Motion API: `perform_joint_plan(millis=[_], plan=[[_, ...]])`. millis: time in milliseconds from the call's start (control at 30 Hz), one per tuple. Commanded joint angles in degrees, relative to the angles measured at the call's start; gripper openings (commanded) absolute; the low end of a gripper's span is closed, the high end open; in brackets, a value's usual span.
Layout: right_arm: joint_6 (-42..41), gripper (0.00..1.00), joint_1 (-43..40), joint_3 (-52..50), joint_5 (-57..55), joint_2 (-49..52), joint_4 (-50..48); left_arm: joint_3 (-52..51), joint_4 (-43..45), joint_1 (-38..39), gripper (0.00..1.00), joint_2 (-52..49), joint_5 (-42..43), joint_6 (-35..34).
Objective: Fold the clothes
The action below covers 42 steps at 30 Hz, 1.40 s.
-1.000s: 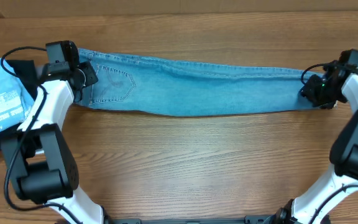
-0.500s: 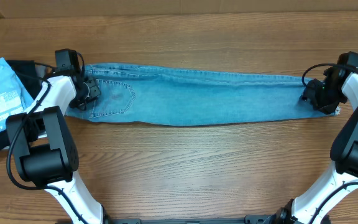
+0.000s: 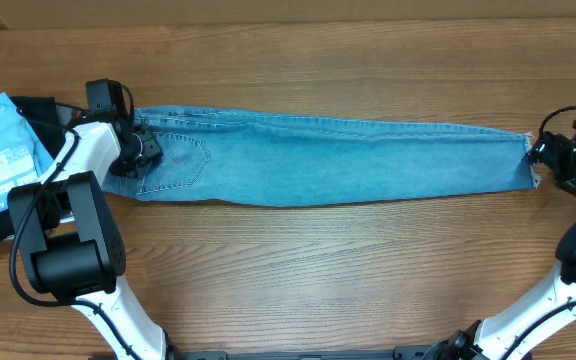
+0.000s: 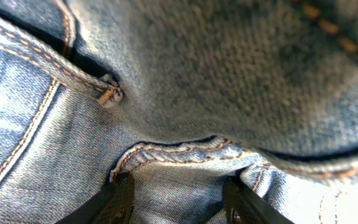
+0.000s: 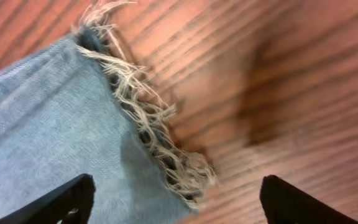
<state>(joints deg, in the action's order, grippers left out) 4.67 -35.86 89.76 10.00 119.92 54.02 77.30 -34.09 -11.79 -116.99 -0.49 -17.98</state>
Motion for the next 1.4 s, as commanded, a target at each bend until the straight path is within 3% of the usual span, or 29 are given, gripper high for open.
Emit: perform_joint_plan(millis=[0,267,333,367,433,533,567,667,767,867,1000,1200,1367], plan=[[1.8,0.93,0.2,-0.6,3.2,-0.1,-2.0,-3.4,-2.4,-2.4,0.52,-4.0,-3.6,-0.2],[1.8,0.89,1.2,-0.6,6.2,6.3,-2.4,-3.4,-2.4,-2.4,0.63,-4.0,-2.2,-0.2],[2.2,0.71,2.9,-0.6,6.2,6.6,-2.5,-3.4,-2.4,-2.4,0.63,-4.0,-2.2,-0.2],[2.9,0.55,3.9,-0.6,6.2,6.6,-2.4,-3.4,-2.4,-2.4,0.63,-4.0,-2.2,-0.2],[2.9,0.44,4.8,-0.6,6.2,6.6,-2.4,-3.4,-2.6,-2.4,0.63,-4.0,-2.2,-0.2],[2.8,0.09,5.0,-0.6,6.2,6.6,-2.5,-3.2,-3.0,-2.4,0.61,-4.0,-2.2,-0.2],[2.8,0.04,5.0,-0.6,6.2,6.6,-2.5,-2.5,-4.1,-2.4,0.59,-4.0,-2.2,-0.2],[2.8,0.04,4.8,-0.1,5.9,6.4,-2.2,4.9,-11.9,-2.4,0.55,-3.9,-1.2,-0.2],[-2.7,0.04,2.1,4.0,2.0,4.0,-0.9,13.1,-19.8,-2.4,0.52,-2.6,0.2,-0.1],[-3.0,0.04,-1.6,12.7,1.0,1.4,5.4,16.4,-21.6,-2.3,0.54,2.8,5.1,0.0],[-0.1,0.04,1.0,22.2,1.1,-0.5,16.7,16.4,-23.1,-1.7,0.54,9.1,6.5,0.0],[1.1,0.04,19.5,22.6,-0.9,-5.5,26.6,16.4,-26.1,-0.7,0.54,9.6,6.5,0.7],[-4.9,0.04,38.1,22.6,-1.0,-5.5,29.3,16.4,-25.9,-0.5,0.54,9.6,6.5,1.3]])
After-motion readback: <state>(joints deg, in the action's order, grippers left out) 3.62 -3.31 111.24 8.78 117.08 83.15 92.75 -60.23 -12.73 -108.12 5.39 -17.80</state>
